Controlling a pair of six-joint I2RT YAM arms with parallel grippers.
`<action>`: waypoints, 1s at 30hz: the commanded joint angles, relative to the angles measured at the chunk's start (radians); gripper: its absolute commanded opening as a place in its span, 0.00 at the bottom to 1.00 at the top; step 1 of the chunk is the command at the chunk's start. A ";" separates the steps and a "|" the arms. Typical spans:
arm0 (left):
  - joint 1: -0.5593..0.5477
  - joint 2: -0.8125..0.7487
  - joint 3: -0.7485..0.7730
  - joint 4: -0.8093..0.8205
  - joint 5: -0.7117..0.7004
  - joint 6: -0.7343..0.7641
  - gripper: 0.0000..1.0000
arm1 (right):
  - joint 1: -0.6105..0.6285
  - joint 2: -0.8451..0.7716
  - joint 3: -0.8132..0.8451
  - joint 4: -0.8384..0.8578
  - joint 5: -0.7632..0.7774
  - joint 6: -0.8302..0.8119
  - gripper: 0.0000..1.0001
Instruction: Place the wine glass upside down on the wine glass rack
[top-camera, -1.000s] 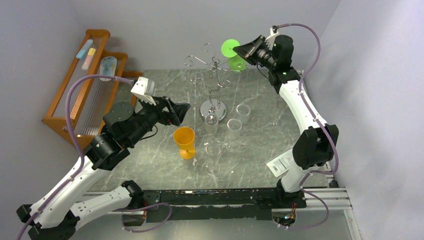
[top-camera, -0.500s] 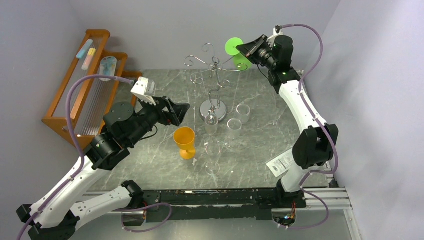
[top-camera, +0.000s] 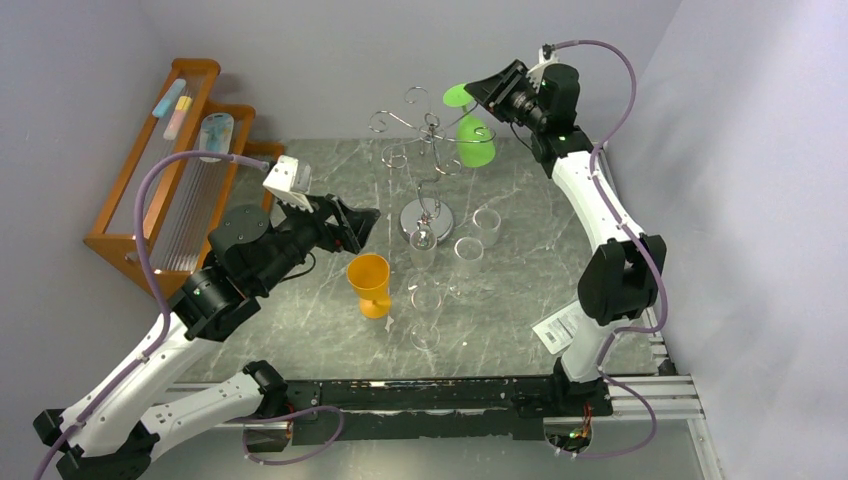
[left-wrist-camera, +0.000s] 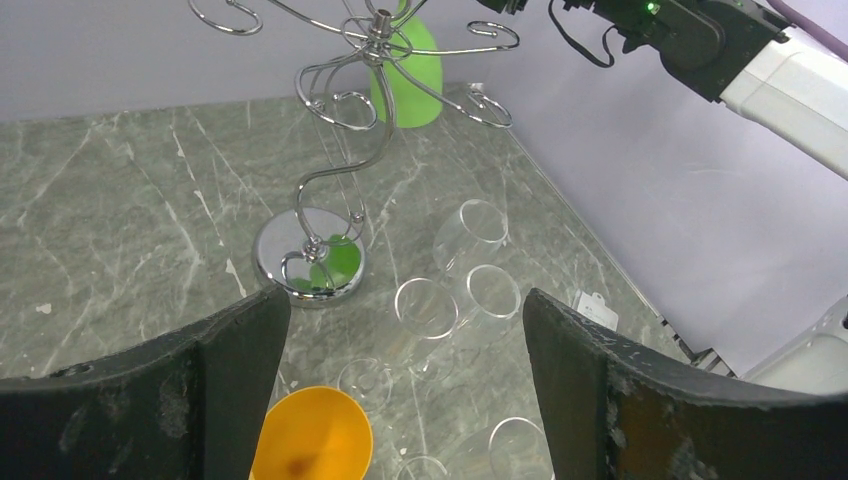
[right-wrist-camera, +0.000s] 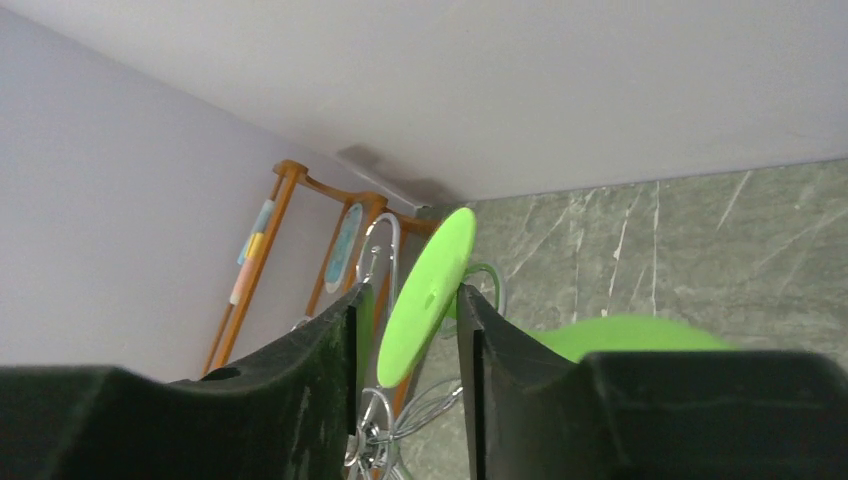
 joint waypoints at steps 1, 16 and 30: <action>-0.007 -0.016 -0.016 -0.014 -0.011 0.005 0.90 | -0.005 -0.004 0.008 -0.046 -0.014 -0.022 0.45; -0.007 -0.033 -0.024 -0.100 -0.035 -0.015 0.95 | -0.014 -0.126 -0.028 -0.141 0.047 -0.047 0.67; -0.007 -0.076 -0.187 -0.299 -0.096 -0.217 0.92 | -0.022 -0.580 -0.389 -0.324 0.261 -0.211 0.68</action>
